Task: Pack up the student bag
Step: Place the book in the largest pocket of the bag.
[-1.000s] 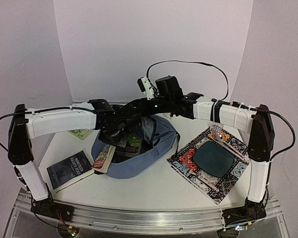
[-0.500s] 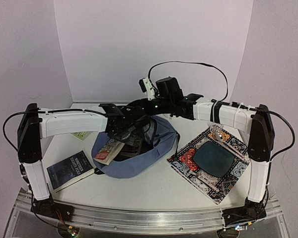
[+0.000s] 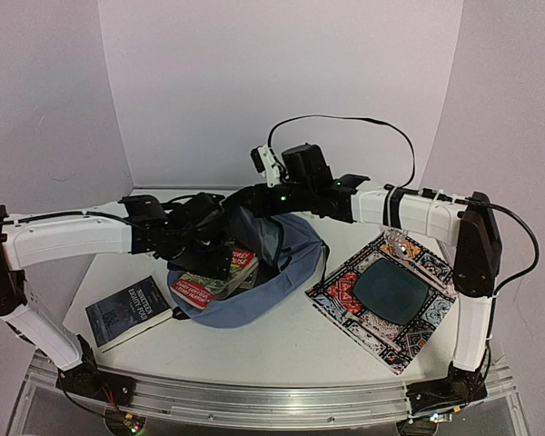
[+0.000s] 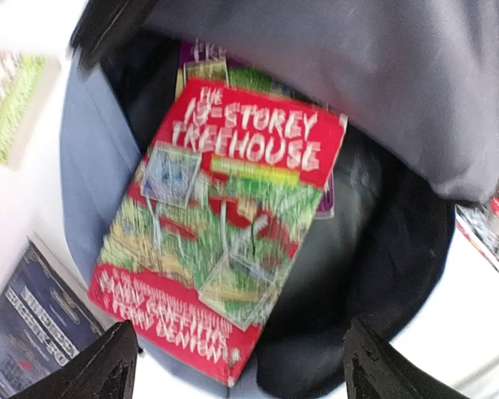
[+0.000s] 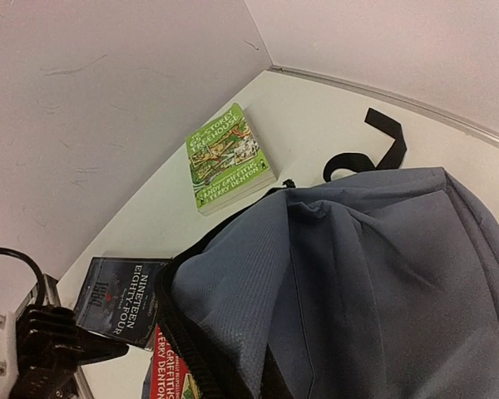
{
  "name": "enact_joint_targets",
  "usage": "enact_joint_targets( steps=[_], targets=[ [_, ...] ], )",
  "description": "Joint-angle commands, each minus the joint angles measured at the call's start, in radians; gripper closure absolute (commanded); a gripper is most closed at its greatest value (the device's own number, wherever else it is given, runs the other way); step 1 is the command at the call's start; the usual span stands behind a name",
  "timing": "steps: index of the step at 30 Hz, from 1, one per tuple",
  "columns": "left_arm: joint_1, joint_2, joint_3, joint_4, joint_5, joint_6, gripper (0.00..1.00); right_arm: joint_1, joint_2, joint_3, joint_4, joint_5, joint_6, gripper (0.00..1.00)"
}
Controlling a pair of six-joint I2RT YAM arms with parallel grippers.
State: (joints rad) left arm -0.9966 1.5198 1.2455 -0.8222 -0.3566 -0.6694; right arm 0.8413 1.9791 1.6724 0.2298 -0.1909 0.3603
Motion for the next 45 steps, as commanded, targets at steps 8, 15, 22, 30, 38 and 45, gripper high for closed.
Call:
enact_joint_targets(
  steps=[8,15,22,30,38,45],
  targets=[
    [0.276,-0.298,-0.421,0.269,0.439,-0.322,0.13,0.006,-0.07,0.009,0.069,-0.034,-0.017,1.0],
    [0.283,-0.334,-0.592,0.539,0.486,-0.547,0.26,0.013,-0.075,0.004,0.068,-0.056,-0.024,1.0],
    [0.284,-0.284,-0.598,0.583,0.414,-0.564,0.42,0.02,-0.08,-0.008,0.068,-0.065,-0.026,1.0],
    [0.283,-0.229,-0.602,0.616,0.411,-0.583,0.48,0.025,-0.084,-0.008,0.066,-0.077,-0.03,1.0],
    [0.283,-0.318,-0.596,0.487,0.29,-0.628,0.43,0.029,-0.086,-0.017,0.065,-0.083,-0.032,1.0],
    [0.283,-0.258,-0.565,0.471,0.301,-0.603,0.44,0.029,-0.08,-0.016,0.064,-0.088,-0.031,1.0]
  ],
)
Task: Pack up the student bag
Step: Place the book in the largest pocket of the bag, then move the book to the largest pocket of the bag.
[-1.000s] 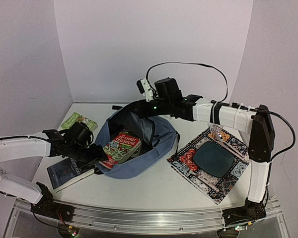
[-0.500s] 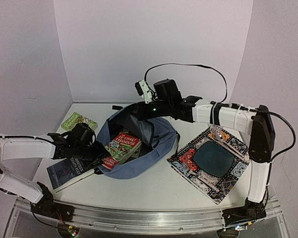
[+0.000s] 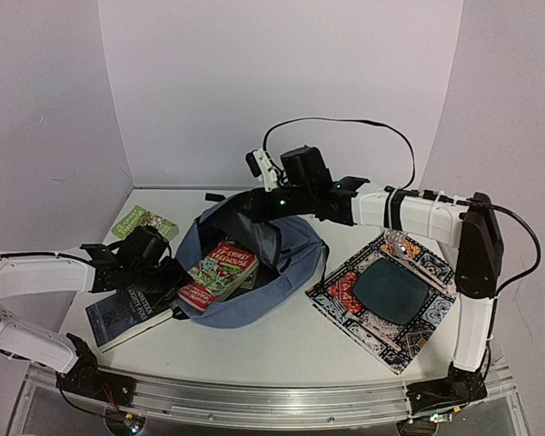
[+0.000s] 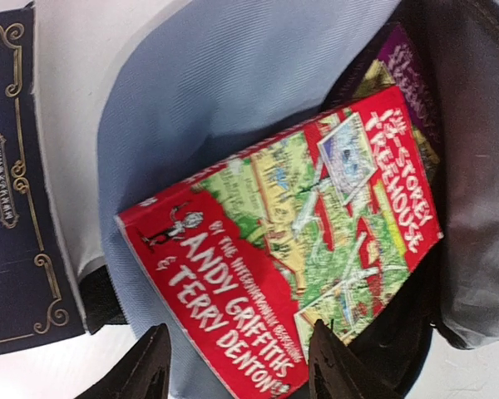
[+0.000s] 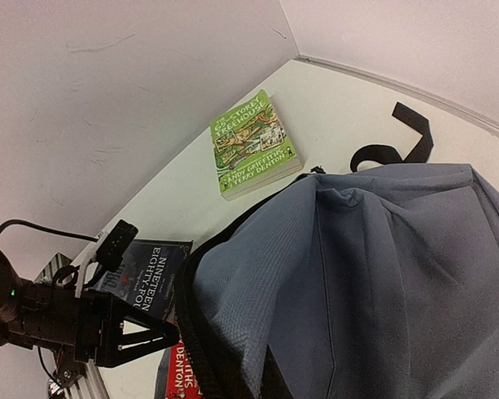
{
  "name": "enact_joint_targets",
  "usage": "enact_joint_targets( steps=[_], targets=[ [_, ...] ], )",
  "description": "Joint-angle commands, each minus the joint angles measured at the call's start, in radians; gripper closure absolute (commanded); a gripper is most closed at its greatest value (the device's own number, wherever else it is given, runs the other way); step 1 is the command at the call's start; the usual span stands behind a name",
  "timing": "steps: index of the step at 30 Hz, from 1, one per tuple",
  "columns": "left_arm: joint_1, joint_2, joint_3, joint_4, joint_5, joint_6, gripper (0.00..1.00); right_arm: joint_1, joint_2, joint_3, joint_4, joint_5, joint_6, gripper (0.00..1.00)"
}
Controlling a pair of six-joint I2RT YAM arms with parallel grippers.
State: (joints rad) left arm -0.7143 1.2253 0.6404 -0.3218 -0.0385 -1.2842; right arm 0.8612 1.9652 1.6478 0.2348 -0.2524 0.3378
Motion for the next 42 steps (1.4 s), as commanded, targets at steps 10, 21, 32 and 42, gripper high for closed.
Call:
enact_joint_targets(
  steps=[10,21,32,42],
  targets=[
    [0.002,0.147,0.096,0.109,0.031,0.04,0.62,0.012,-0.059,0.022,0.058,-0.042,-0.007,1.0],
    [0.001,0.218,0.082,0.423,0.078,-0.17,0.67,0.042,-0.065,0.018,0.055,-0.037,0.001,1.0],
    [-0.017,0.322,0.183,0.525,0.049,-0.232,0.63,0.051,-0.043,0.037,0.054,-0.021,0.013,1.0],
    [-0.017,0.253,0.189,0.436,-0.046,-0.079,0.42,0.049,-0.036,0.008,0.045,0.065,0.025,1.0]
  ],
)
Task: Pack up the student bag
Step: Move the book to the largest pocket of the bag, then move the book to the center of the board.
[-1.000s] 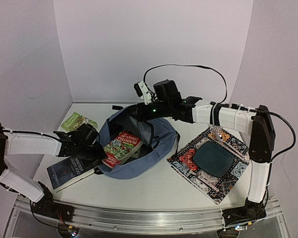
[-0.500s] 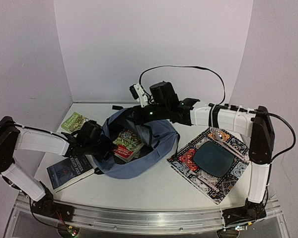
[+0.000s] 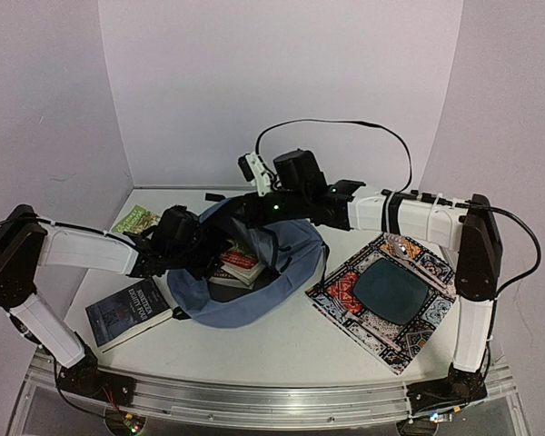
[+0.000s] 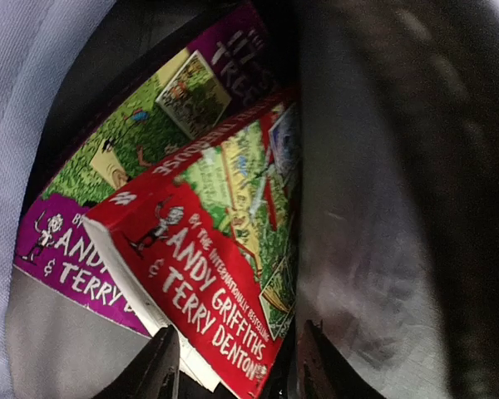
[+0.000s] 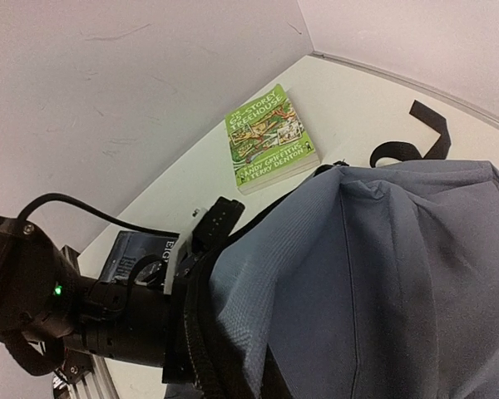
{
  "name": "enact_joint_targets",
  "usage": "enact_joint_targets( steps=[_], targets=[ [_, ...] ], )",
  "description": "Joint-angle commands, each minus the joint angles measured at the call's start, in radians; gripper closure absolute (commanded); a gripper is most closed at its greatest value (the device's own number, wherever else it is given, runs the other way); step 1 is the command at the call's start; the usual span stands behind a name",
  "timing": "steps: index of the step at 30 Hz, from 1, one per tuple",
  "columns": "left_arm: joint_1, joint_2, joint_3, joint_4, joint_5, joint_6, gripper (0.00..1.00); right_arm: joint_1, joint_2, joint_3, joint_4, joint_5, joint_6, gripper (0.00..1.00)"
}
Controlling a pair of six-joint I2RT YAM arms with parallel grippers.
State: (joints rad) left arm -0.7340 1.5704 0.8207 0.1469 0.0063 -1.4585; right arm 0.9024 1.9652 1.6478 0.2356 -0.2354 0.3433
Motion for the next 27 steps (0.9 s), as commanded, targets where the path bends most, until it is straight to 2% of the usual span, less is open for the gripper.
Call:
enact_joint_targets(
  steps=[1,6,12,18,22,27],
  targets=[
    [0.004,-0.109,0.019,-0.085,-0.109,0.127,0.4,0.004,-0.038,-0.001,0.044,0.057,0.026,1.0],
    [0.024,-0.175,0.081,-0.327,-0.239,0.287,0.28,-0.014,-0.04,-0.043,0.041,0.088,0.064,1.0],
    [0.141,-0.22,0.118,-0.477,-0.316,0.404,0.12,-0.016,-0.04,-0.056,0.034,0.081,0.066,1.0],
    [0.316,-0.142,0.196,-0.581,-0.224,0.62,0.05,-0.02,-0.024,-0.076,0.02,0.089,0.098,1.0],
    [0.327,-0.08,0.25,-0.711,-0.167,0.774,0.04,-0.032,-0.02,-0.101,0.016,0.101,0.12,1.0],
    [0.327,-0.082,0.218,-0.87,-0.11,0.863,0.04,-0.038,-0.012,-0.097,0.016,0.092,0.117,1.0]
  ],
)
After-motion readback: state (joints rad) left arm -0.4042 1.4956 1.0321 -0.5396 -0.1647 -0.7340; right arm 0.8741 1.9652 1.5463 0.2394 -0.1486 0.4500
